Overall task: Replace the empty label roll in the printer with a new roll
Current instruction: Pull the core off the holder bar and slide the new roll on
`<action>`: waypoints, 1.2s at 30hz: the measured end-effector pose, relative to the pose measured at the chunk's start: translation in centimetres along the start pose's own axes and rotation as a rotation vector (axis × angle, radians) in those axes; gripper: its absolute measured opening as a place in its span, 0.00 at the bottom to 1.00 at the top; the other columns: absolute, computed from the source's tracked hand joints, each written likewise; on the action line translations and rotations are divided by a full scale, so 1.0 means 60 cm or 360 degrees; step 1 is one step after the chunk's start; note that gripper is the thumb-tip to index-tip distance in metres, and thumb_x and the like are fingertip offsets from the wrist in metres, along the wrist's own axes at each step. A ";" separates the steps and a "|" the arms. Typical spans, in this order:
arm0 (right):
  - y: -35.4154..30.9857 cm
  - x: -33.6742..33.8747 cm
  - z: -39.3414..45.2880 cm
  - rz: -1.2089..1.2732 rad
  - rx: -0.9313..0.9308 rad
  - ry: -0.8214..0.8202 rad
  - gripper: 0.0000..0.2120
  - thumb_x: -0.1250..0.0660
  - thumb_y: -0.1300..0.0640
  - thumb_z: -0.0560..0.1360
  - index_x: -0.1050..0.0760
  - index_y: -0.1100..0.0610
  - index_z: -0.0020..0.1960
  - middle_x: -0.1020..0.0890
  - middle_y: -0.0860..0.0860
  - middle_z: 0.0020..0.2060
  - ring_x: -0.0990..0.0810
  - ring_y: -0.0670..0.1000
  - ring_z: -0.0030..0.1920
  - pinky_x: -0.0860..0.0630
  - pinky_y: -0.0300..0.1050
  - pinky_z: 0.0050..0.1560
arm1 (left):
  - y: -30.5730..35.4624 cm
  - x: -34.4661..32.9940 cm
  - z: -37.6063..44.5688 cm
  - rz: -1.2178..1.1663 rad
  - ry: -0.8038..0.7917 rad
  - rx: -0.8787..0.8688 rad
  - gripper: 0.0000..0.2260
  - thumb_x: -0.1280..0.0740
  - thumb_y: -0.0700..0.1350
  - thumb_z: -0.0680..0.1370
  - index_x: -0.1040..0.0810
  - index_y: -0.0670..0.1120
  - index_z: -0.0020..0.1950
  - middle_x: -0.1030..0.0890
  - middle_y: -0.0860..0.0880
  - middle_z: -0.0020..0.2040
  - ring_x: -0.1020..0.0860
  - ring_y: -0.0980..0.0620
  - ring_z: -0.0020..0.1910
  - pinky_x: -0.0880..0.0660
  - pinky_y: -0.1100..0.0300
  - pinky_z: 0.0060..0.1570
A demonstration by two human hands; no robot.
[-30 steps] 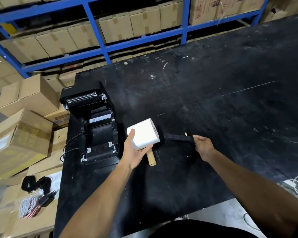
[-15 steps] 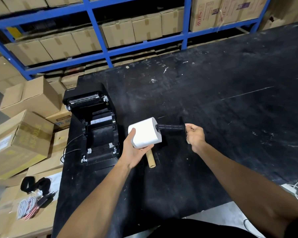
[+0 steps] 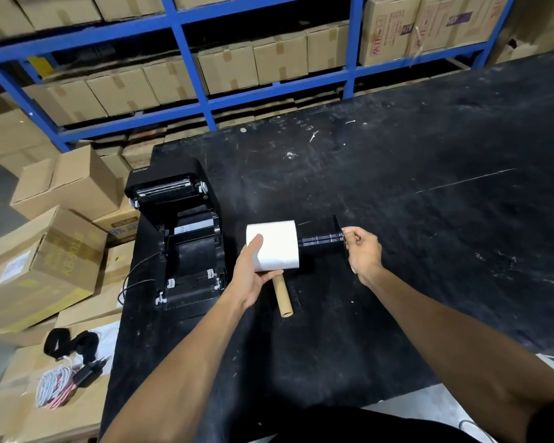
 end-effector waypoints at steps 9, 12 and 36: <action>-0.045 -0.085 -0.015 0.0129 0.0014 -0.0271 0.10 0.38 0.59 0.82 0.18 0.53 0.52 0.18 0.45 0.38 0.22 0.41 0.38 0.26 0.33 0.41 | 0.034 -0.048 0.005 0.0080 0.0149 -0.0238 0.22 0.28 0.57 0.72 0.39 0.52 0.53 0.26 0.46 0.57 0.21 0.45 0.51 0.17 0.49 0.42; -0.056 -0.104 -0.015 0.0122 0.0003 -0.0351 0.10 0.40 0.59 0.83 0.19 0.54 0.53 0.16 0.51 0.48 0.20 0.50 0.49 0.23 0.46 0.50 | 0.036 -0.064 0.006 0.0044 0.0170 -0.0255 0.26 0.27 0.59 0.70 0.42 0.53 0.53 0.26 0.45 0.56 0.19 0.47 0.50 0.17 0.51 0.41; -0.059 -0.127 -0.035 0.0485 -0.0537 -0.0736 0.26 0.39 0.37 0.78 0.25 0.54 0.67 0.16 0.51 0.56 0.18 0.52 0.57 0.22 0.48 0.61 | 0.049 -0.080 0.024 0.0114 0.0194 -0.0291 0.29 0.27 0.58 0.71 0.45 0.55 0.60 0.26 0.45 0.57 0.19 0.47 0.49 0.18 0.56 0.38</action>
Point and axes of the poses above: each hand's wrist, its own z-axis towards the middle knuckle, its own x-axis out of the back of the hand, y = z × x, the point moved 10 cm from there along z, towards the middle knuckle
